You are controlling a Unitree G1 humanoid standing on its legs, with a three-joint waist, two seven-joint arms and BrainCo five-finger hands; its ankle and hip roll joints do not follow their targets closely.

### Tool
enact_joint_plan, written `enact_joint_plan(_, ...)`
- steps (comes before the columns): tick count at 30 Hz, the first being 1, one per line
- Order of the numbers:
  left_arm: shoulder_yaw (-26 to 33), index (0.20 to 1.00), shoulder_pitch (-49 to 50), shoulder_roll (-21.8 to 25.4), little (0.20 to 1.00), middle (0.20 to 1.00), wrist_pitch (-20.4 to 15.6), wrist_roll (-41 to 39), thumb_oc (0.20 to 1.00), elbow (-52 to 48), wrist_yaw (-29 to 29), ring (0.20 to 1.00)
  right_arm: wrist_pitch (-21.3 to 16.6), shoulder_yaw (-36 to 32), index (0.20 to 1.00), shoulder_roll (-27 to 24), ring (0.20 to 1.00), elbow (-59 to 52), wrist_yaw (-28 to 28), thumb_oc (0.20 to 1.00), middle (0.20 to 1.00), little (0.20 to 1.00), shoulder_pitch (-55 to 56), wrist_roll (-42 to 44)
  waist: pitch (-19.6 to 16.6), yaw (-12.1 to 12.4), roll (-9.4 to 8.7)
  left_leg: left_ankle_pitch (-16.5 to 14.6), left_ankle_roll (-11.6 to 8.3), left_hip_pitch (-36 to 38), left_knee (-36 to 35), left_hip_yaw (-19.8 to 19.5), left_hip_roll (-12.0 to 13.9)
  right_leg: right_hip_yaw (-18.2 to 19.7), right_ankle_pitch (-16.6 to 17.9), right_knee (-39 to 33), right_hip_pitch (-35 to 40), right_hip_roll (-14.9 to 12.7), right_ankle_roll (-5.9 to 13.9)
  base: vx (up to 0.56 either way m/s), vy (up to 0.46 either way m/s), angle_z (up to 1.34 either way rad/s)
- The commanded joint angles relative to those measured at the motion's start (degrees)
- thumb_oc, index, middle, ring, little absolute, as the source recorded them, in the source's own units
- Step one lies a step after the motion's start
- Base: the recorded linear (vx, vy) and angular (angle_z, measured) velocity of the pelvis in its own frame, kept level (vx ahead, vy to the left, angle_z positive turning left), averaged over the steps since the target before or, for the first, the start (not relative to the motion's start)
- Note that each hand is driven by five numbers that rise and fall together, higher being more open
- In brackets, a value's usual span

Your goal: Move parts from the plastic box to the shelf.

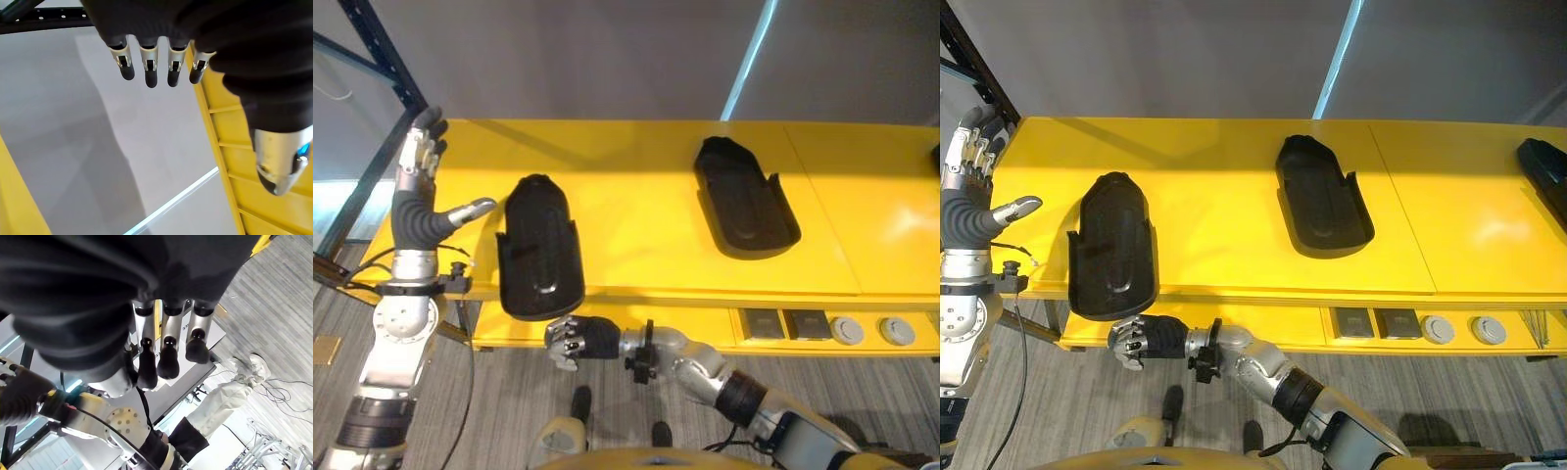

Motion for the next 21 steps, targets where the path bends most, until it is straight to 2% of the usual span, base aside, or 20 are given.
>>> enact_joint_plan(1, -1.20, 1.000, -3.52, 1.30, 1.000, 1.000, -1.18, 0.84, 1.000, 1.88, 1.34, 1.000, -2.31, -0.65, 0.200, 3.67, 0.200, -1.54, -0.64, 0.200, 0.200, 0.200, -1.67, 3.78, -1.88, 1.18, -0.54, -12.44, -0.03, 1.45, 8.52, 2.15, 0.82, -0.24, -8.23, 9.39, -4.18, -2.22, 3.16, 0.00, 0.015, 0.05)
enact_joint_plan(11, -2.32, 1.000, -3.05, -0.02, 1.000, 1.000, -1.09, -0.19, 1.000, 3.74, 1.71, 1.000, -3.62, -1.72, 0.200, 6.04, 0.200, 1.83, -1.92, 0.200, 0.200, 0.200, -7.29, 1.44, -2.14, 2.33, -0.80, -12.64, 0.07, 1.17, 8.74, 1.69, 0.76, -0.67, -8.34, 9.18, -3.96, -2.29, 3.20, 0.01, 0.003, 0.04)
enact_joint_plan(21, -3.62, 1.000, -1.15, -0.79, 1.000, 1.000, -1.28, -1.96, 1.000, 5.40, 1.74, 1.000, -7.24, -3.92, 0.200, 7.87, 0.200, 4.19, -5.58, 0.200, 0.200, 0.200, -13.99, 0.39, -2.11, 4.30, -1.67, -12.85, 0.10, 0.70, 8.83, 0.65, 1.10, -1.13, -8.40, 8.67, -3.59, -2.16, 3.10, 0.01, 0.003, 0.02)
